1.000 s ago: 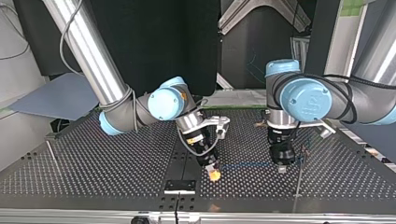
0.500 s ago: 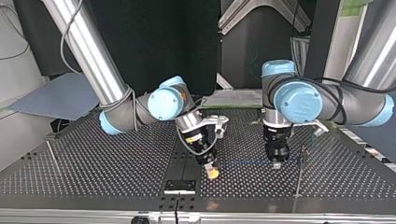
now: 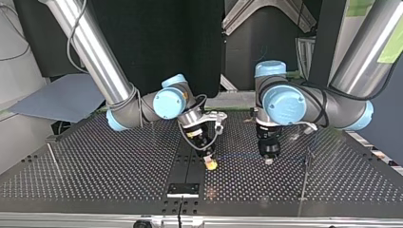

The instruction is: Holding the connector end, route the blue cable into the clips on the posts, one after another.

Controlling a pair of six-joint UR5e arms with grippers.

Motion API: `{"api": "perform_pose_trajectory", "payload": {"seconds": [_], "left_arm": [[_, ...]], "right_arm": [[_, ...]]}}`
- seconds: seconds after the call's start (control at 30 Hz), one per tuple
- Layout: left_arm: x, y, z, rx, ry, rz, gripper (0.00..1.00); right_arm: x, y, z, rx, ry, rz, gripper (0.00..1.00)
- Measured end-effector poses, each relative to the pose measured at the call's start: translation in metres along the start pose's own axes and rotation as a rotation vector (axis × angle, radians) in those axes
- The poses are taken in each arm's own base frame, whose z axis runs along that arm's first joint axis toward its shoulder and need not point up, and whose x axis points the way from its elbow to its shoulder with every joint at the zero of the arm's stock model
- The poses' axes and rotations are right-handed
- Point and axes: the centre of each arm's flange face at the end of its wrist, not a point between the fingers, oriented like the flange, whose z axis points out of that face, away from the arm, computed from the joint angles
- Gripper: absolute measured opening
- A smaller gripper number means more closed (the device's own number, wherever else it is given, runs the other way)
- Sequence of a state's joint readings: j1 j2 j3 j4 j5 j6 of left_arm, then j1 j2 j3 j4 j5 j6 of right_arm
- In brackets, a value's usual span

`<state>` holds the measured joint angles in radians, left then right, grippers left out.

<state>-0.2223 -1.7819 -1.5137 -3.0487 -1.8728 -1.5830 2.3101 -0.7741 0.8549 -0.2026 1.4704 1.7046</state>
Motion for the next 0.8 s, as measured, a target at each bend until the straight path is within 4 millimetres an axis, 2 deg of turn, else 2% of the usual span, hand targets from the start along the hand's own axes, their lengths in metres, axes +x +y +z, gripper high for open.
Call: {"api": "perform_pose_trajectory", "payload": {"seconds": [0.13, 0.3, 0.8], "left_arm": [[0.009, -0.007, 0.001, 0.011, 0.019, 0.003, 0.05], [0.031, -0.021, 0.002, 0.03, 0.06, 0.017, 0.05], [0.053, -0.029, 0.0, -0.002, 0.071, 0.006, 0.05]], "right_arm": [[-0.013, 0.002, -0.004, -0.008, -0.025, 0.002, 0.0], [-0.036, 0.007, -0.013, -0.02, -0.071, 0.004, 0.0], [-0.076, 0.035, -0.03, -0.068, -0.138, -0.02, 0.0]]}}
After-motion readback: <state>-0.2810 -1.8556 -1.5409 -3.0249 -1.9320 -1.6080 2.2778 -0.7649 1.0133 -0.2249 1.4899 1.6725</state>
